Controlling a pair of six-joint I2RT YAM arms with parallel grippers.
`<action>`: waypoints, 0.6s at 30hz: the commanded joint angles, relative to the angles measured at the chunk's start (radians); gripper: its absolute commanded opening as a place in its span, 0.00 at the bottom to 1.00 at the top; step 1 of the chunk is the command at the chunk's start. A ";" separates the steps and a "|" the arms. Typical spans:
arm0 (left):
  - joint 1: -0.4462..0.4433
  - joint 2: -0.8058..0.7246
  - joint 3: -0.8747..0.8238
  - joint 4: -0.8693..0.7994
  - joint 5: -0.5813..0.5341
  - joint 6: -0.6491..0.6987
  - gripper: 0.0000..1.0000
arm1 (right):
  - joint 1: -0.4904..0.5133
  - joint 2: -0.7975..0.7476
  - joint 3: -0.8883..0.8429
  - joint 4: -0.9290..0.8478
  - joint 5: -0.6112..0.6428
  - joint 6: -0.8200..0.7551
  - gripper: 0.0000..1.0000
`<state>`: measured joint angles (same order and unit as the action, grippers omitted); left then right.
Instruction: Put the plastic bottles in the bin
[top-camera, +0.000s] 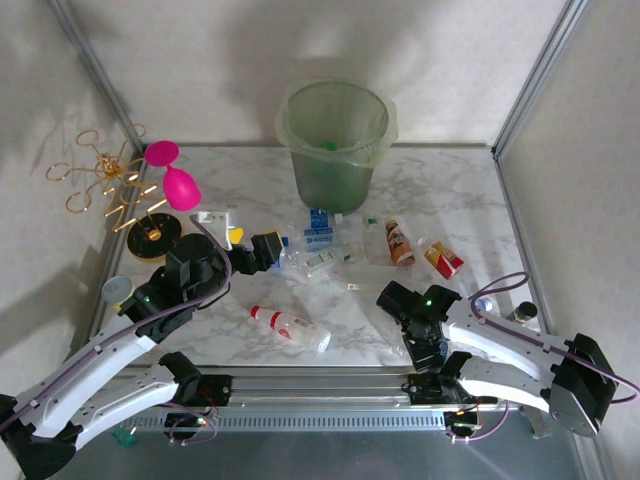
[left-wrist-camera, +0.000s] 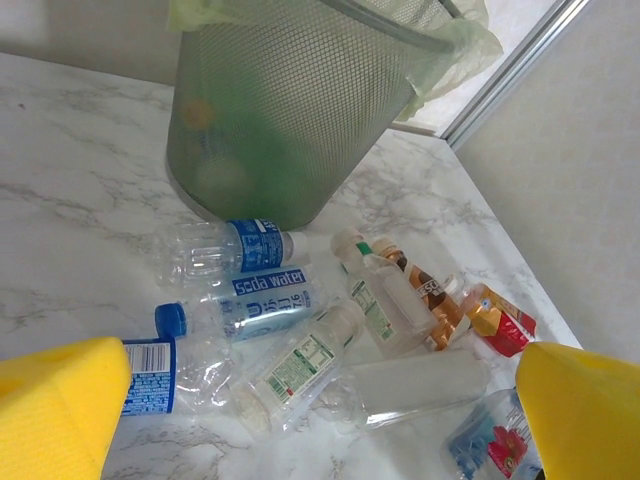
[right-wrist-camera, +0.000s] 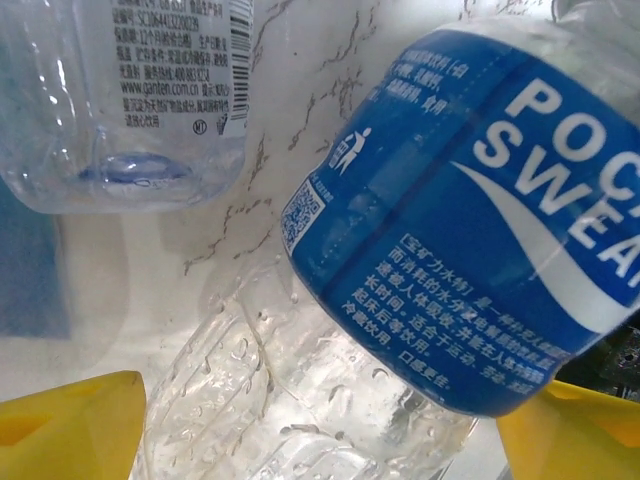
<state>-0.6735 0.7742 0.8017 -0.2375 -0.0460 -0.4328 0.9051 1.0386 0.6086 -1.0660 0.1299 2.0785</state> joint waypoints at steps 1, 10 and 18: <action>-0.008 0.001 -0.007 -0.007 -0.023 0.021 0.99 | -0.013 0.027 -0.025 0.019 0.033 0.183 0.84; -0.008 0.014 -0.011 -0.009 -0.028 0.024 0.99 | -0.109 0.106 -0.060 0.173 0.036 -0.029 0.73; -0.008 0.032 -0.012 -0.012 -0.041 0.028 0.99 | -0.138 0.230 -0.017 0.237 0.020 -0.153 0.68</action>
<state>-0.6735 0.8013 0.8009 -0.2394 -0.0635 -0.4217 0.7780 1.2011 0.6525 -1.0000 0.1310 1.9793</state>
